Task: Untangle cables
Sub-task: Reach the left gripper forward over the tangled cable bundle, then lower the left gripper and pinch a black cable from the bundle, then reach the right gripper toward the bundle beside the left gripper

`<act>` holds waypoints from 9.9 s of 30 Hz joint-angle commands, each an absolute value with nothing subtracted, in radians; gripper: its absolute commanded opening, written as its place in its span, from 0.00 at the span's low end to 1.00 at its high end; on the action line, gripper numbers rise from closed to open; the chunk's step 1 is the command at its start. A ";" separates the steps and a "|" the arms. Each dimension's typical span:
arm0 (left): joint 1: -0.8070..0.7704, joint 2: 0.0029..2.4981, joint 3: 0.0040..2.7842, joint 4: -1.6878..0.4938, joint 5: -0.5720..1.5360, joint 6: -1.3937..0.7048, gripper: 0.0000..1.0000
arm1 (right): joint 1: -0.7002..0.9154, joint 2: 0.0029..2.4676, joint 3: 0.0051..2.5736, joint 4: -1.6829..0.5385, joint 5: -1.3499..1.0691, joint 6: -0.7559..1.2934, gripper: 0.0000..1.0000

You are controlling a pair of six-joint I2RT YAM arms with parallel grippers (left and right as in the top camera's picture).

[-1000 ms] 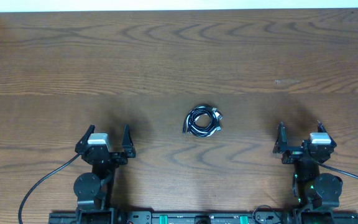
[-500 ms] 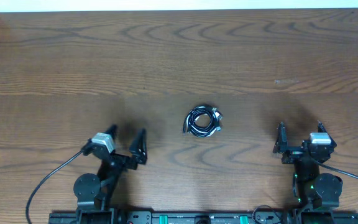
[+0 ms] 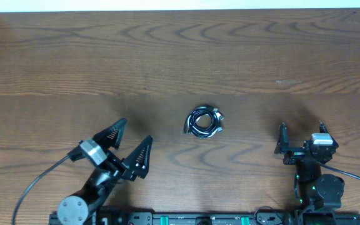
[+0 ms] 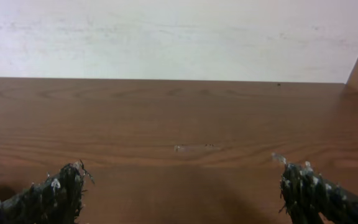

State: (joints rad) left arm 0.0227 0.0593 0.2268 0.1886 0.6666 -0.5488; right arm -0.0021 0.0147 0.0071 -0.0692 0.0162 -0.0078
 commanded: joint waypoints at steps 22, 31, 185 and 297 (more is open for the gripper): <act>-0.180 1.267 1.176 -1.129 0.587 -0.214 0.98 | 0.002 0.007 0.006 -0.073 0.023 0.002 0.99; -0.386 1.440 1.176 -1.026 0.355 -0.321 0.98 | 0.002 0.007 0.006 -0.073 0.023 0.002 0.99; -0.667 1.843 1.225 -0.516 0.243 -0.263 0.07 | 0.002 0.007 0.006 -0.073 0.023 0.002 0.99; -0.667 1.384 1.287 -0.577 0.307 -0.454 0.08 | 0.003 0.007 0.006 -0.046 -0.204 0.190 0.99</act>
State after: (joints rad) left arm -0.6670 1.3876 1.2648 -0.5766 0.3119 -0.4496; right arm -0.0021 0.0124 0.0071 -0.0444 -0.0227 0.0360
